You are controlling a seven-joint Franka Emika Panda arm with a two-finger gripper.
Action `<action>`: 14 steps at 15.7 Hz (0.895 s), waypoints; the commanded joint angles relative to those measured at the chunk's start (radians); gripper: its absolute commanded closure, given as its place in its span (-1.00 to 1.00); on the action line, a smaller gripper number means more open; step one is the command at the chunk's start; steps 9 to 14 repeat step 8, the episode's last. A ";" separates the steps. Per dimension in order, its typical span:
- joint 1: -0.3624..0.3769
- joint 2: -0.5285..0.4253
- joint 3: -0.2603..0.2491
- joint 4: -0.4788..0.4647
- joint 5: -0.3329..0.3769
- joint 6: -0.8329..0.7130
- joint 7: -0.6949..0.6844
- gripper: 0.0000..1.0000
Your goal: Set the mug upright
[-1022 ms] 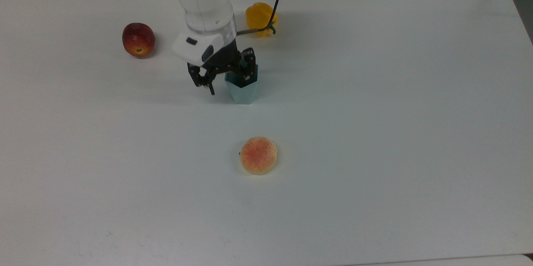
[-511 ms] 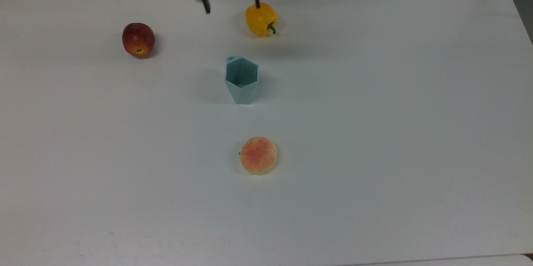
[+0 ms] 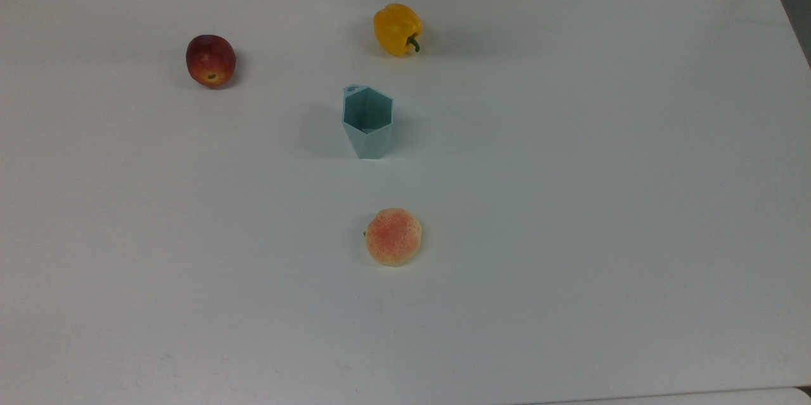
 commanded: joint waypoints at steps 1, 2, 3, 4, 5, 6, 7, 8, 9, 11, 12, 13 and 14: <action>0.070 -0.021 -0.104 -0.054 -0.011 0.093 -0.111 -1.00; 0.089 -0.021 -0.135 -0.054 -0.011 0.104 -0.116 -1.00; 0.095 -0.021 -0.143 -0.054 -0.013 0.117 -0.114 -1.00; 0.100 -0.018 -0.141 -0.054 -0.025 0.127 -0.110 -1.00; 0.101 -0.017 -0.141 -0.052 -0.031 0.127 -0.108 -1.00; 0.101 -0.015 -0.141 -0.052 -0.031 0.127 -0.108 -1.00; 0.101 -0.015 -0.141 -0.052 -0.031 0.127 -0.108 -1.00; 0.101 -0.017 -0.141 -0.052 -0.031 0.125 -0.111 -1.00; 0.101 -0.017 -0.141 -0.052 -0.031 0.125 -0.111 -1.00; 0.101 -0.017 -0.141 -0.052 -0.031 0.125 -0.111 -1.00; 0.101 -0.017 -0.141 -0.052 -0.031 0.125 -0.111 -1.00; 0.101 -0.017 -0.141 -0.052 -0.031 0.125 -0.111 -1.00; 0.101 -0.017 -0.141 -0.052 -0.031 0.125 -0.111 -1.00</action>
